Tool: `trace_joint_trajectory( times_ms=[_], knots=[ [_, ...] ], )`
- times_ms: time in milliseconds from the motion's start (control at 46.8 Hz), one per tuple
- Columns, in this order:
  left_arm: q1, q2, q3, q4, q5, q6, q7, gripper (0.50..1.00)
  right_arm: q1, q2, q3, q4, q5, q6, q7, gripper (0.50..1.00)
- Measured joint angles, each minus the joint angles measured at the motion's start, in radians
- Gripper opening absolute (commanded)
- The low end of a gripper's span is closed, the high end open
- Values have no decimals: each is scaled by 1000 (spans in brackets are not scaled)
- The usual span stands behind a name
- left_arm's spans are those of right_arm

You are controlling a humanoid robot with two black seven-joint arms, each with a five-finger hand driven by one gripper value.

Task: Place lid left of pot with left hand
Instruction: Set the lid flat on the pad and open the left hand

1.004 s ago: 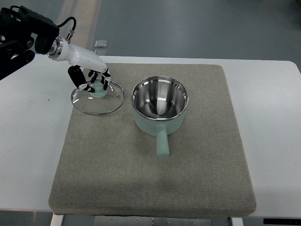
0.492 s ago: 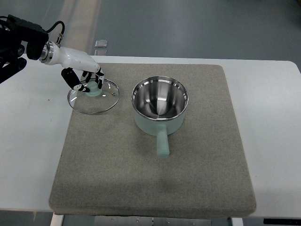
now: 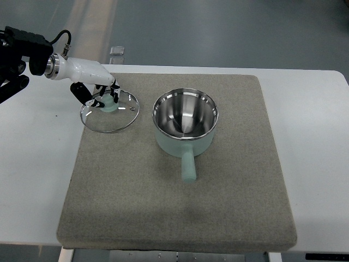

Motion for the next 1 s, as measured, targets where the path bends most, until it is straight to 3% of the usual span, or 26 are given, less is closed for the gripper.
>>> trace_joint_trajectory(
  times_ms=[363,791,919,1004],
  knots=[
    [29,-2,6,-1,2,65,0,500,0,0,0,0,0,0,0,921],
    [31,-2,2,-3,-2,75,0,500,0,0,0,0,0,0,0,921],
    [33,-2,2,-3,-2,75,0,516,0,0,0,0,0,0,0,921],
    [34,-1,3,-4,-2,75,0,576,0,0,0,0,0,0,0,921]
  ],
)
